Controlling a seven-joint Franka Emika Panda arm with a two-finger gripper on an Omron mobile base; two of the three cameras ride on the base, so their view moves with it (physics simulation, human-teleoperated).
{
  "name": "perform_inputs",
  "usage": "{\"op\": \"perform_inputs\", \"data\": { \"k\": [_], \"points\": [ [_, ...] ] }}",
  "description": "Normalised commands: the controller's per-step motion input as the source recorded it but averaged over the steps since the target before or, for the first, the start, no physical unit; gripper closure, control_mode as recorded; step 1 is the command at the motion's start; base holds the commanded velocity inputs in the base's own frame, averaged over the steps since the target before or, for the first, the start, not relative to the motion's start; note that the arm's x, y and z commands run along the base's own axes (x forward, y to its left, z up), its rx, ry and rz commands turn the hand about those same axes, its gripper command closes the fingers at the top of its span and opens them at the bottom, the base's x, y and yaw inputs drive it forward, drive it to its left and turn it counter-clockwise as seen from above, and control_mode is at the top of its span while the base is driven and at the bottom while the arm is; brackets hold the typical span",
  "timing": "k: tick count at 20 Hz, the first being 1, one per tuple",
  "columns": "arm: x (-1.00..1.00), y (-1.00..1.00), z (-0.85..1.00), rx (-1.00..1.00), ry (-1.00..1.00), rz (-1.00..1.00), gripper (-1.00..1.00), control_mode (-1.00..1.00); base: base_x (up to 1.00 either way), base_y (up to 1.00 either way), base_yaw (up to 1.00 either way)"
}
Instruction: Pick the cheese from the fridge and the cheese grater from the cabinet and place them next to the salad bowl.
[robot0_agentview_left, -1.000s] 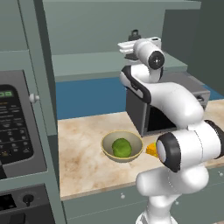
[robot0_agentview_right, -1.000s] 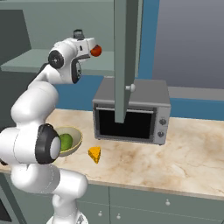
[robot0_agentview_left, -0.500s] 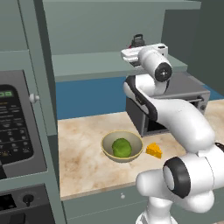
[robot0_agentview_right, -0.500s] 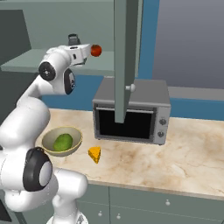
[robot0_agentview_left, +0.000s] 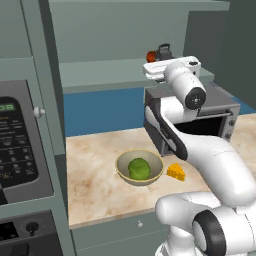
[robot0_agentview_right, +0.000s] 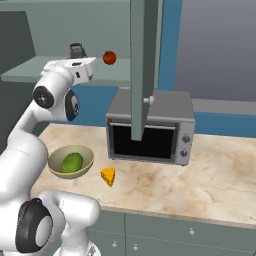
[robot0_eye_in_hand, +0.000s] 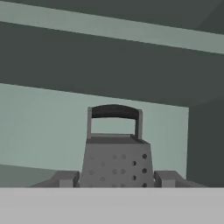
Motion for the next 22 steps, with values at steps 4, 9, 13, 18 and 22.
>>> {"op": "perform_inputs", "data": {
  "k": [4, 9, 13, 18, 22],
  "points": [
    [-0.76, 0.11, 0.05, 0.07, 0.0, 0.0, 1.0, -1.0, 0.0, 0.0, 0.0],
    [-0.84, 0.09, 0.19, 0.08, 0.03, 0.0, 1.0, -1.0, 0.0, 0.0, 0.0],
    [-0.8, 0.1, -0.01, 0.04, 0.15, 0.0, 1.0, -1.0, 0.0, 0.0, 0.0],
    [-0.52, 0.49, -0.35, 0.0, 0.09, 0.0, 1.0, -1.0, 0.0, 0.0, 0.0],
    [-0.43, 0.39, -0.62, 0.0, 0.14, 0.0, 1.0, -1.0, 0.0, 0.0, 0.0]
  ]
}}
